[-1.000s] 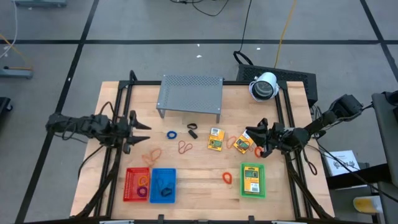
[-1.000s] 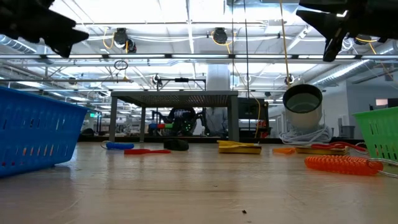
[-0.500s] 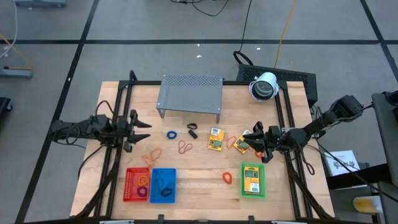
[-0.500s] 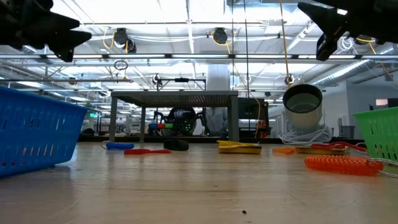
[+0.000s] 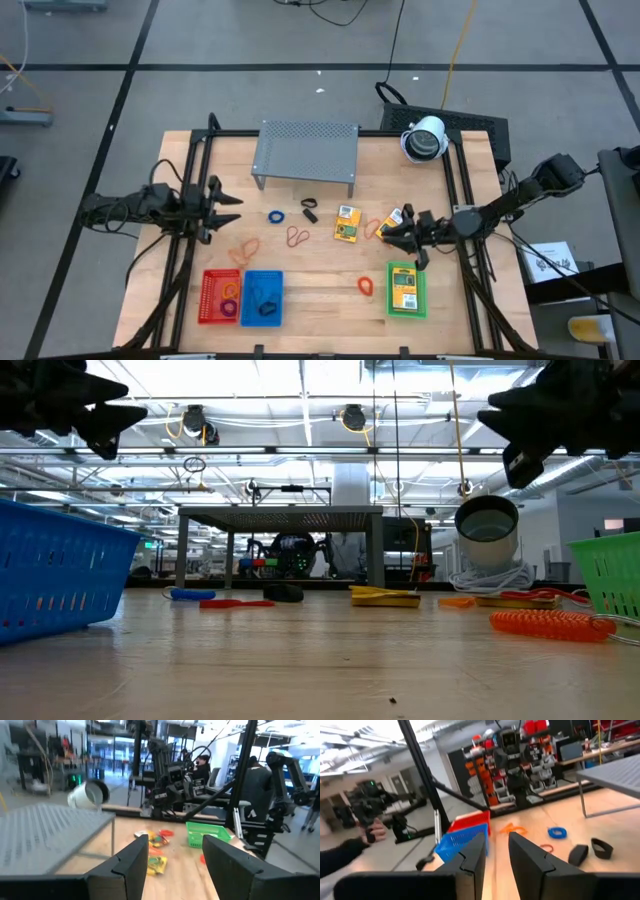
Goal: Pick & Place Office Desk Supplies
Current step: Put the yellow crayon box into the green bin
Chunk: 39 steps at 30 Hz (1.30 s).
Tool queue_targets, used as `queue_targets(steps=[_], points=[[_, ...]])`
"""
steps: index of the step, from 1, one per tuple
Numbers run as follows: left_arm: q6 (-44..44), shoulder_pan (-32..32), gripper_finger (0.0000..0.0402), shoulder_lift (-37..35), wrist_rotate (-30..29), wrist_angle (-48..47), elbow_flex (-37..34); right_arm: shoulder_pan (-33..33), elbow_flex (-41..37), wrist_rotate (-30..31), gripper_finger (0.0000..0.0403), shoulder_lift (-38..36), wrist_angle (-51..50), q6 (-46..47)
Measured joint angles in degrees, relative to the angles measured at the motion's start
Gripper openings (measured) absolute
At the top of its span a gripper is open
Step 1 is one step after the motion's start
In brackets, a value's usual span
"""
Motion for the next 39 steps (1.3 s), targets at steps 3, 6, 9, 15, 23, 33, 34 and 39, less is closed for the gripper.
queue_targets(steps=[3,6,9,15,23,33,34,39], points=[[-2.1,0.0,0.0198,0.0,-0.1,0.5,0.0,0.0,0.0,0.0,0.0075,0.0,-1.9,-0.6],[-1.7,0.0,0.0198,0.0,-0.1,0.4,0.0,0.0,0.0,0.0,0.0075,0.0,-2.3,-2.9],[-1.4,0.0,0.0198,0.0,-0.1,0.4,0.0,0.0,0.0,0.0,0.0075,0.0,-3.0,-4.6],[-1.5,0.0,0.0198,0.0,-0.1,0.4,0.0,-0.1,0.0,0.2,0.0075,0.0,-5.0,-6.0],[-1.5,0.0,0.0198,0.0,-0.1,0.4,0.0,-4.2,0.0,3.5,0.0075,0.0,-10.7,-6.0],[-1.4,0.0,0.0198,0.0,-0.1,0.4,0.0,-13.1,5.1,10.0,0.0075,0.0,-31.0,-4.0],[-1.4,0.0,0.0198,0.0,-0.1,0.4,0.0,-14.1,7.4,11.5,0.0075,0.0,-35.8,-3.4],[-1.4,0.0,0.0198,0.0,-0.2,0.4,0.0,-17.8,19.8,10.9,0.0075,-0.9,-60.5,1.3]])
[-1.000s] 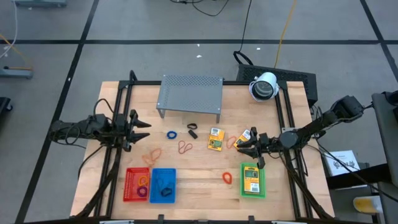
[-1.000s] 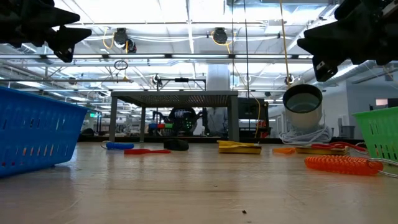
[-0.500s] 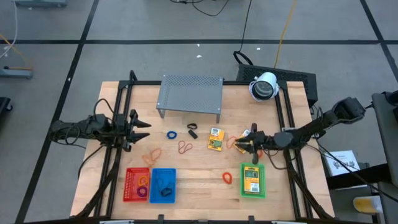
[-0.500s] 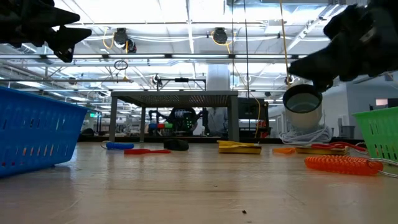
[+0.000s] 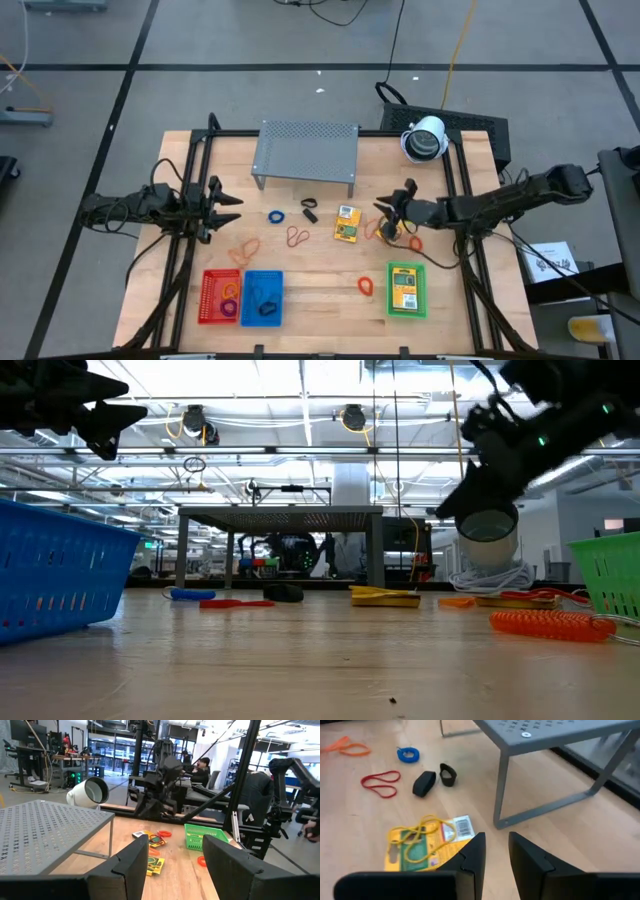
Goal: Pick & Place Office Desk Supplies
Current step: Put the yellow crayon box into the green bin
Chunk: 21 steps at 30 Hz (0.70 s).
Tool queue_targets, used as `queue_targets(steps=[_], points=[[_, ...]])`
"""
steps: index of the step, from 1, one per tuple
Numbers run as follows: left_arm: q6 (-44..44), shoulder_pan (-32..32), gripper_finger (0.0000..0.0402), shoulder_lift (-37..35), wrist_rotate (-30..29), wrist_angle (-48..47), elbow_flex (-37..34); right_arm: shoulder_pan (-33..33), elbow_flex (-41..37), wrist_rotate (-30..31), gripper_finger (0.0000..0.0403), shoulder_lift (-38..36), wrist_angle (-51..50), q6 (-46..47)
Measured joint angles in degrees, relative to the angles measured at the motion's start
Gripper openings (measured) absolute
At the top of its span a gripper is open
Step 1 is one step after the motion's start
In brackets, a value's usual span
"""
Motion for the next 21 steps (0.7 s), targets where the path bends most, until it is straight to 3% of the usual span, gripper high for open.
queue_targets(steps=[6,10,18,21], points=[[0.0,0.0,0.0198,0.0,0.0,0.0,0.0,1.8,15.1,-0.8,0.0075,-0.5,-22.8,4.2],[0.0,0.0,0.0198,0.0,0.0,0.0,0.0,3.9,23.5,-4.6,0.0075,-0.1,-31.2,3.7],[0.0,0.0,0.0198,0.0,0.0,0.0,0.0,6.3,27.8,-13.7,0.0075,1.4,-30.2,-8.1],[0.0,0.0,0.0198,0.0,0.0,0.0,0.0,6.4,27.7,-16.5,0.0075,2.2,-29.5,-7.1]])
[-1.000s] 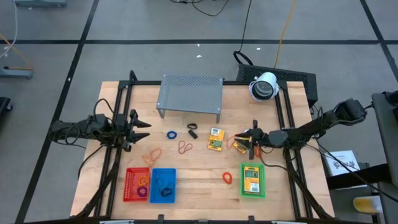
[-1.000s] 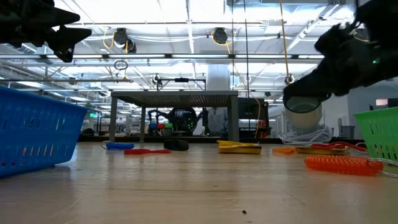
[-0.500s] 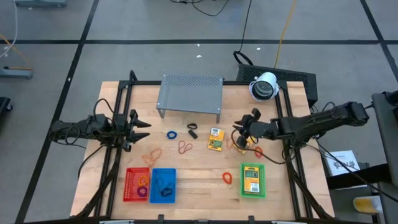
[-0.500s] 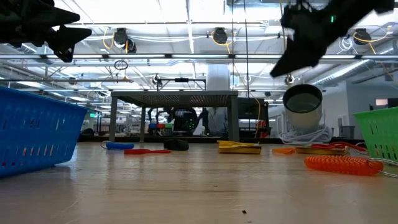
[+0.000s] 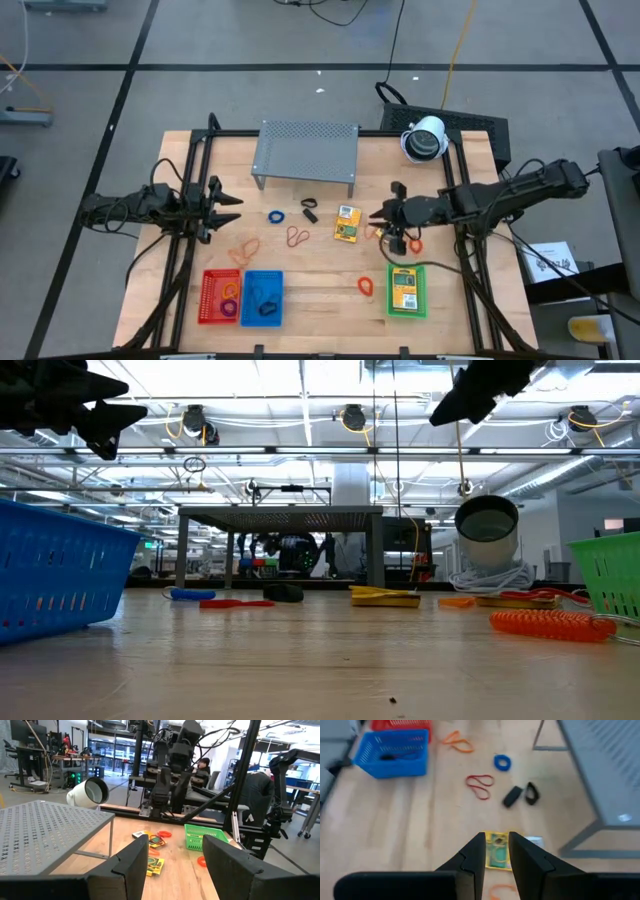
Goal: Pick & Place Office Desk Supplies
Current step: Put the yellow crayon box into the green bin
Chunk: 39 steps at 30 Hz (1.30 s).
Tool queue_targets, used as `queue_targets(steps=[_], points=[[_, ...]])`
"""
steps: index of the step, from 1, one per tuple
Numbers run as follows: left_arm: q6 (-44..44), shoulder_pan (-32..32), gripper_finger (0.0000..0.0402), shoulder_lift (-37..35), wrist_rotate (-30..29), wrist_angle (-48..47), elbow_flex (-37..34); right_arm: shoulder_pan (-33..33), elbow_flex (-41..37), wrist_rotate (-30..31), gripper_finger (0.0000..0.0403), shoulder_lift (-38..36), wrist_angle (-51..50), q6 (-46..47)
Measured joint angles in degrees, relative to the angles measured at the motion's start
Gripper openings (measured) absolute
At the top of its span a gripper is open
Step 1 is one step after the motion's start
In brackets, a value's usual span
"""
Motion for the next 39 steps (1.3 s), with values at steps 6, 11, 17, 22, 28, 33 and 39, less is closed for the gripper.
queue_targets(steps=[6,11,17,22,28,33,39], points=[[0.0,0.0,0.0198,0.0,0.0,0.0,0.0,-1.2,0.0,-9.4,0.0075,4.1,0.1,3.8],[0.0,0.0,0.0198,0.0,0.0,0.0,0.0,-2.0,1.4,-21.0,0.0075,8.5,-2.9,-0.7],[0.0,0.0,0.0198,0.0,0.0,0.0,0.0,-2.2,3.2,-29.4,0.0075,10.7,-0.7,-8.0],[0.0,0.0,0.0198,0.0,0.0,0.0,0.0,-2.2,3.2,-25.0,0.0075,11.3,3.2,-9.1],[0.0,0.0,0.0198,0.0,0.0,0.0,0.0,-5.6,3.2,-22.6,0.0075,15.3,2.3,-9.5],[0.0,0.0,0.0198,0.0,0.0,0.0,0.0,-8.9,3.2,-22.3,0.0075,19.0,7.9,-13.1],[0.0,0.0,0.0198,0.0,0.0,0.0,0.0,-8.6,3.3,-16.4,0.0075,25.5,17.4,0.2]])
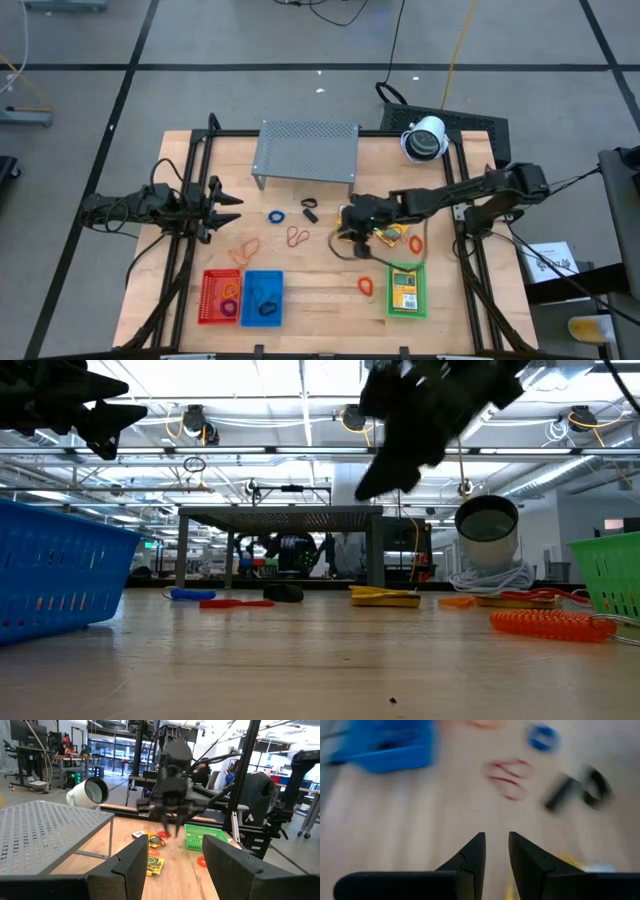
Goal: Pick & Place Office Desk Supplies
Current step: Put the yellow crayon box into the green bin
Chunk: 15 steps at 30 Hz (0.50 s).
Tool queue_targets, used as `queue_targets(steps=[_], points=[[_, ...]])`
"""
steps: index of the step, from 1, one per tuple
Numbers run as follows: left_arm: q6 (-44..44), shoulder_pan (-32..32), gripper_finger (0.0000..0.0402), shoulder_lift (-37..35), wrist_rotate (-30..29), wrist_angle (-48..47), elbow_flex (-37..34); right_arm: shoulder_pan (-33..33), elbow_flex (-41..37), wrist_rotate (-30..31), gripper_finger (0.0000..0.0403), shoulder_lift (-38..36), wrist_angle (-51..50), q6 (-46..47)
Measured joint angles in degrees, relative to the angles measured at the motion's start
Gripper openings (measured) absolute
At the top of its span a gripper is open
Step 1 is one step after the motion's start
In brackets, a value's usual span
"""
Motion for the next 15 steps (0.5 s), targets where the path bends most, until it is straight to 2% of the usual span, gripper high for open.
queue_targets(steps=[3,6,15], points=[[0.0,0.0,0.0198,0.0,0.0,0.0,0.0,1.7,-0.1,12.7,0.0075,3.5,-0.8,8.9],[0.0,0.0,0.0198,0.0,0.0,0.0,0.0,4.7,-0.1,24.7,0.0075,6.1,-3.8,11.5],[0.0,0.0,0.0198,0.0,0.0,0.0,0.0,13.8,-0.1,36.8,0.0075,7.9,-5.1,13.9]])
